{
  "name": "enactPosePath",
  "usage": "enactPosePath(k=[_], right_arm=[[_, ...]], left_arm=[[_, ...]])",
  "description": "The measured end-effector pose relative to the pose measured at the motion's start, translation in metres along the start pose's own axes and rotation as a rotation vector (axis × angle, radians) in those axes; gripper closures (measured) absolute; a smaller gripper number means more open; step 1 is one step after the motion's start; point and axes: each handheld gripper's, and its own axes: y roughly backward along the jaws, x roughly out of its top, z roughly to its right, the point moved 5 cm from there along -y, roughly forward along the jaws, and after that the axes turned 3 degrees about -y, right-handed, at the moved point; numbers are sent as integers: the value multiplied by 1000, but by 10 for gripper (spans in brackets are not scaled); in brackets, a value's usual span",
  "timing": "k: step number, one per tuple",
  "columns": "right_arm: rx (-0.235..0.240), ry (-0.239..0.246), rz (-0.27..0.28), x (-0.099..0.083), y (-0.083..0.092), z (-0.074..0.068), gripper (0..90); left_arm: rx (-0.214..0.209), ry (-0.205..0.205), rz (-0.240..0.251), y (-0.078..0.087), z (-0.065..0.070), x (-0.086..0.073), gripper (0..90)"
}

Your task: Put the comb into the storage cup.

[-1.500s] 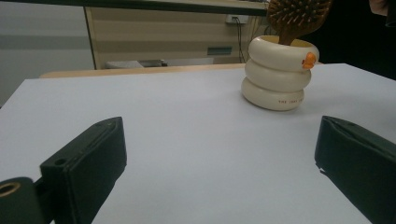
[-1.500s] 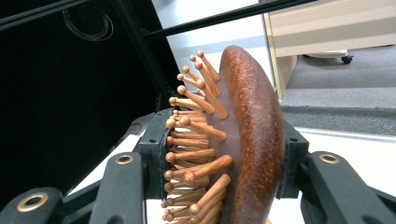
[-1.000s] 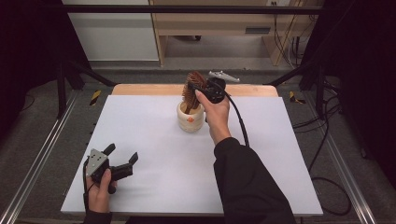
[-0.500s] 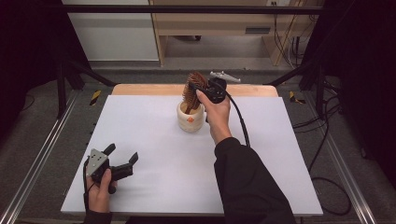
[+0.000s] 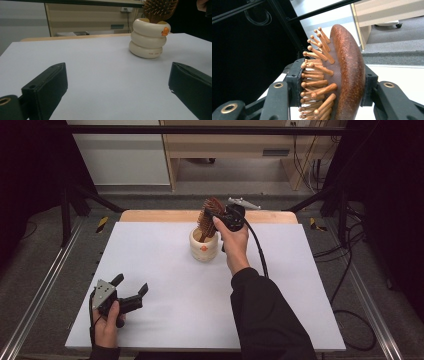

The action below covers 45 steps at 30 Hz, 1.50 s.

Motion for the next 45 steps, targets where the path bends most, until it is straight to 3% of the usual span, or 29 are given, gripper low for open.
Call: enactPosePath(k=[45], right_arm=[[-12,-50,-13,0,3,14,474]], left_arm=[[-5,-7,-6,-1,2,-1,24]])
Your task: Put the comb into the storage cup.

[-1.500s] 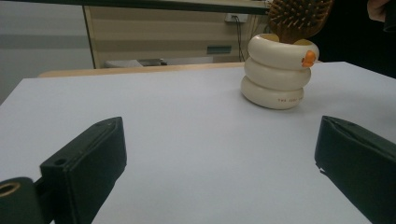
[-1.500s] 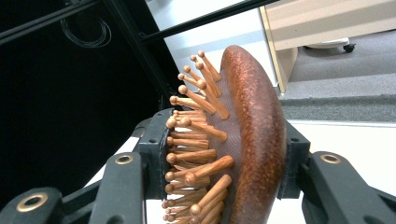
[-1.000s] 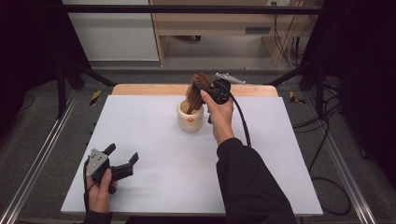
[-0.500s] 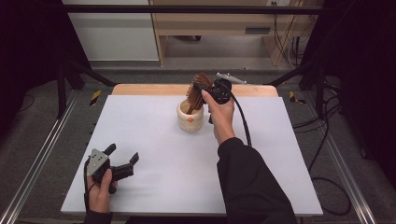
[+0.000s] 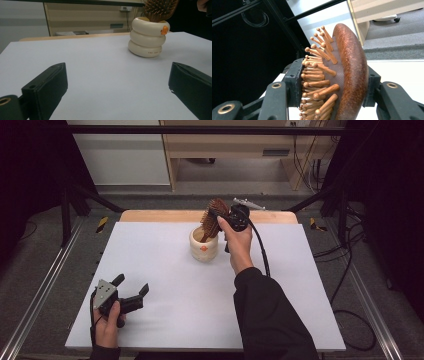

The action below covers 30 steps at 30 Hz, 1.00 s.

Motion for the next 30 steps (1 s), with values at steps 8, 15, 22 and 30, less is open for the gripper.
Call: enactPosePath(k=[8,15,22,30], right_arm=[[-3,4,-4,0,0,2,467],[-8,5,-7,0,0,3,458],[-22,-1,-14,0,1,7,445],[-22,-2,-14,0,1,8,436]], left_arm=[[1,3,1,0,-1,0,24],[-2,-2,-1,0,1,0,24],[-2,-2,-1,0,0,0,24],[-1,-2,0,0,0,0,24]])
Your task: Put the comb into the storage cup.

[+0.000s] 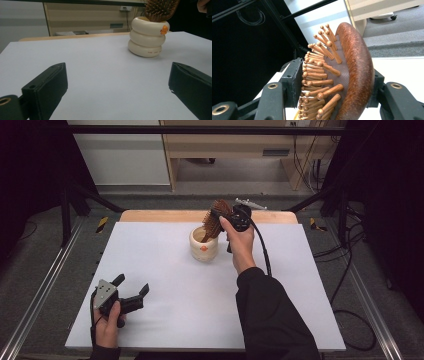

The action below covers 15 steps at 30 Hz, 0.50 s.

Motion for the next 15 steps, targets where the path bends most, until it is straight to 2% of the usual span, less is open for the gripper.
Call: enactPosePath(k=[15], right_arm=[[-3,-14,0,-1,1,3,420]], left_arm=[[0,0,-1,0,0,0,24]])
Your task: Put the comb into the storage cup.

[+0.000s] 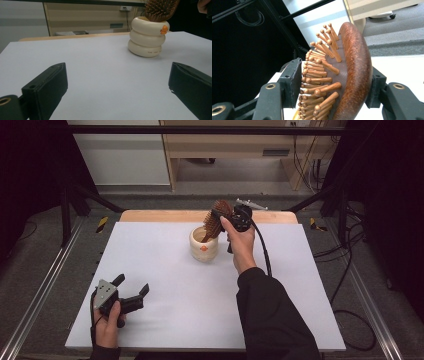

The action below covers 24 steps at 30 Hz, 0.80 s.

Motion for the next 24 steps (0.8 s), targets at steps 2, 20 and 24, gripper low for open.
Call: enactPosePath(k=[2,20,24], right_arm=[[1,-1,0,0,0,0,419],[-13,5,-1,1,1,-3,271],[-15,-7,-12,0,1,-2,180]], left_arm=[[0,0,0,0,0,0,24],[0,0,-1,0,0,0,24],[1,0,0,0,0,0,24]])
